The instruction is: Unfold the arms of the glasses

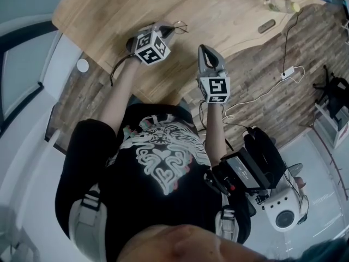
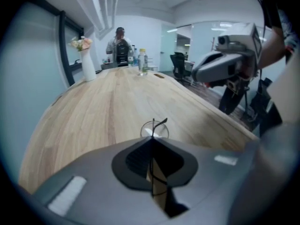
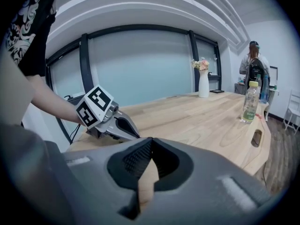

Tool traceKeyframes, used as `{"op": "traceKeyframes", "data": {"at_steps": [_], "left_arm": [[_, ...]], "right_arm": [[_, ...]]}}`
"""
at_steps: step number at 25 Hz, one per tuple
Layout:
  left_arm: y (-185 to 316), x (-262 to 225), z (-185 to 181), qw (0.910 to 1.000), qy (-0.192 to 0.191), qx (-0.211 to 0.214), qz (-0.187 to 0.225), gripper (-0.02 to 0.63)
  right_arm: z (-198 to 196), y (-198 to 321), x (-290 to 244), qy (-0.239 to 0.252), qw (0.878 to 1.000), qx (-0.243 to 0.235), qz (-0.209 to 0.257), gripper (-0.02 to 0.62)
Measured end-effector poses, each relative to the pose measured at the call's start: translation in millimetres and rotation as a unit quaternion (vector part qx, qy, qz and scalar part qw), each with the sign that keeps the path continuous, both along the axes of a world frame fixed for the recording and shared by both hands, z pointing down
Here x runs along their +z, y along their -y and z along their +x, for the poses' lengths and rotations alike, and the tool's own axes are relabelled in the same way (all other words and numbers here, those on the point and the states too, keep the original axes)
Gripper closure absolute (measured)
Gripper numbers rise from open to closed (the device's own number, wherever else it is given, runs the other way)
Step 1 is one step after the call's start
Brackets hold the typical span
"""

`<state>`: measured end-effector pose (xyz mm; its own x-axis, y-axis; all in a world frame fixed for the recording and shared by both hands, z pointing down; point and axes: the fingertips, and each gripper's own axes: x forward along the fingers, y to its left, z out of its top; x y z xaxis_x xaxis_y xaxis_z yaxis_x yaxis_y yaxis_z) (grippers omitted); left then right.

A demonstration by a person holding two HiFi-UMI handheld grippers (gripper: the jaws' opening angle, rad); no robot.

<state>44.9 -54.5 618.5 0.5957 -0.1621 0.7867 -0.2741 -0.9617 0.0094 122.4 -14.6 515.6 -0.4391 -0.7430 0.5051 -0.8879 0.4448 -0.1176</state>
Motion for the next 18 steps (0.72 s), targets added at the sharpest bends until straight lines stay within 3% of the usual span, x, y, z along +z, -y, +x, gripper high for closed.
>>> {"op": "traceKeyframes", "data": {"at_steps": [7,13,18], "left_arm": [[-48.6,-14.4,5.1,0.992,-0.015,0.124,-0.015,0.609],[-90.9,-18.7,5.7,0.9701,-0.035,0.237,-0.039,0.609],[-111.9,-26.3,3.7,0.9521,-0.055,0.298,-0.044,0.609]], "right_arm": [[-7.3,-24.4,9.3,-0.02,0.999,-0.042,-0.026,0.597],[-11.8,-43.1,29.4,-0.048,0.993,-0.089,-0.058,0.597],[-21.9,-56.8,46.8,-0.091,0.979,-0.163,-0.084,0.595]]}}
